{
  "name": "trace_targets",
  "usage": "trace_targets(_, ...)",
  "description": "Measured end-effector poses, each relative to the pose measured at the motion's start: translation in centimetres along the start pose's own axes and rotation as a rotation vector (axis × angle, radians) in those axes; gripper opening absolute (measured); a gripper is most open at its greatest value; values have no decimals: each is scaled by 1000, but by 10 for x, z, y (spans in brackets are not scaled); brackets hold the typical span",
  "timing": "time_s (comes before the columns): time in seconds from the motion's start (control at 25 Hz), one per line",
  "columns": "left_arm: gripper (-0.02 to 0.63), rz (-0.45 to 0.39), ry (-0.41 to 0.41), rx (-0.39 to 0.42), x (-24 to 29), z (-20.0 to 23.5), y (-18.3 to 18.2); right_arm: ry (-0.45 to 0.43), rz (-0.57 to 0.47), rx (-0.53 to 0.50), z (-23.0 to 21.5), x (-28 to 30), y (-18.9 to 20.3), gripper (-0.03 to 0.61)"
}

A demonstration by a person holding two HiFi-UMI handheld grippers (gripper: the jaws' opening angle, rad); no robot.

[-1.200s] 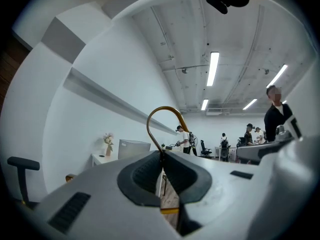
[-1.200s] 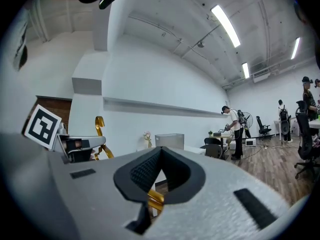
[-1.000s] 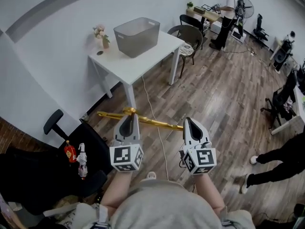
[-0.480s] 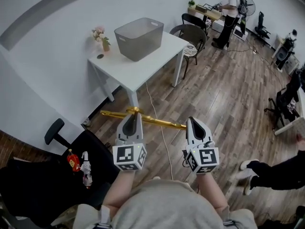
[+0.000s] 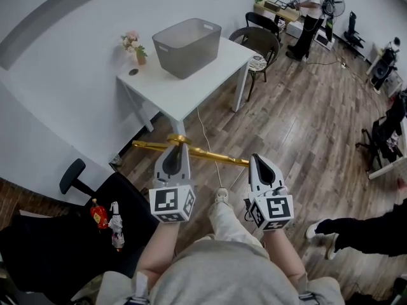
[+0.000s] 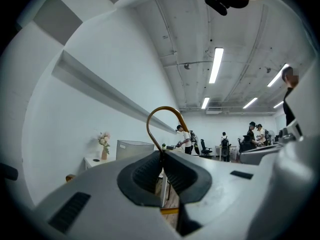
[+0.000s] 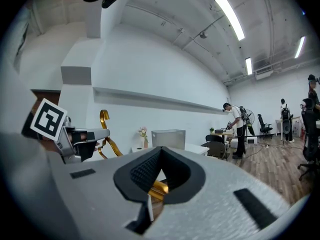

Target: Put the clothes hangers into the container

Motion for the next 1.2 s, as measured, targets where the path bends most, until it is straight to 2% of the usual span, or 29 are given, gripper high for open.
trace_targets(0.48,21,-30,-52,22,106,-1,5,-52,-32,-7,-71,94,-3,-6)
trace_targets(0.92,21,-78,-94,50,235,-6,-23,-97,-72,-16,-152,198,-38,-6)
trace_targets(1.2,21,-111,-106,53,304,-11,-38,-131,-75,-15,-190,250,-45,-6)
Point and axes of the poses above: the fingertips, and each gripper's own axes: x forward along the fingers, z to its left, y out of its underside, the point moved 10 cm from there along -x, backward along the fingers, and after that the axes turned 13 degrees about -y, right-handed, at the moved point
